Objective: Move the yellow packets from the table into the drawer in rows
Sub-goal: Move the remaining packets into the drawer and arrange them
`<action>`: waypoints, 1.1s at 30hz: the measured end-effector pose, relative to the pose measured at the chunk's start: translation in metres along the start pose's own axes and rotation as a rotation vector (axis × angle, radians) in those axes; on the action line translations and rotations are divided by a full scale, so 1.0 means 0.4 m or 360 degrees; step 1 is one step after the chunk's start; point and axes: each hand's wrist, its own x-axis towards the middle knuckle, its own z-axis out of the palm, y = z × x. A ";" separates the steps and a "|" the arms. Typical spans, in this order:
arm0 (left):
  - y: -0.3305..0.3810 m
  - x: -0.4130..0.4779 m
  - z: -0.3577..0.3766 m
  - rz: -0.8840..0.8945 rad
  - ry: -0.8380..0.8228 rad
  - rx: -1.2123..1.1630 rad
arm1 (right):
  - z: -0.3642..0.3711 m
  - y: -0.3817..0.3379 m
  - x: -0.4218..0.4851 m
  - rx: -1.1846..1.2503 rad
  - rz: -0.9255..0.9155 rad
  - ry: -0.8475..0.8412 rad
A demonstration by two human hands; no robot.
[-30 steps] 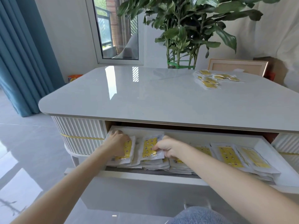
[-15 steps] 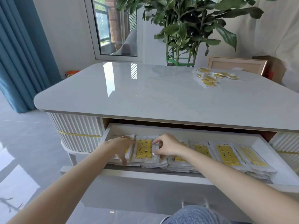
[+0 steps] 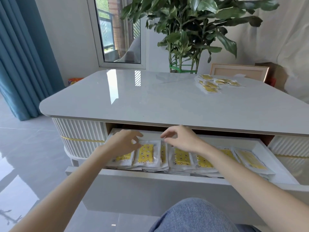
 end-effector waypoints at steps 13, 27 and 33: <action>0.240 0.083 -0.138 0.0294 0.0442 -0.0230 | -0.232 0.099 -0.025 0.0112 0.0223 0.0695; 0.396 0.501 -0.062 0.0320 0.0166 -0.0061 | -0.393 0.335 0.166 0.0018 0.0608 0.0832; 0.426 0.692 -0.013 0.0312 0.0180 -0.0108 | -0.435 0.425 0.316 -0.0144 0.0627 0.0820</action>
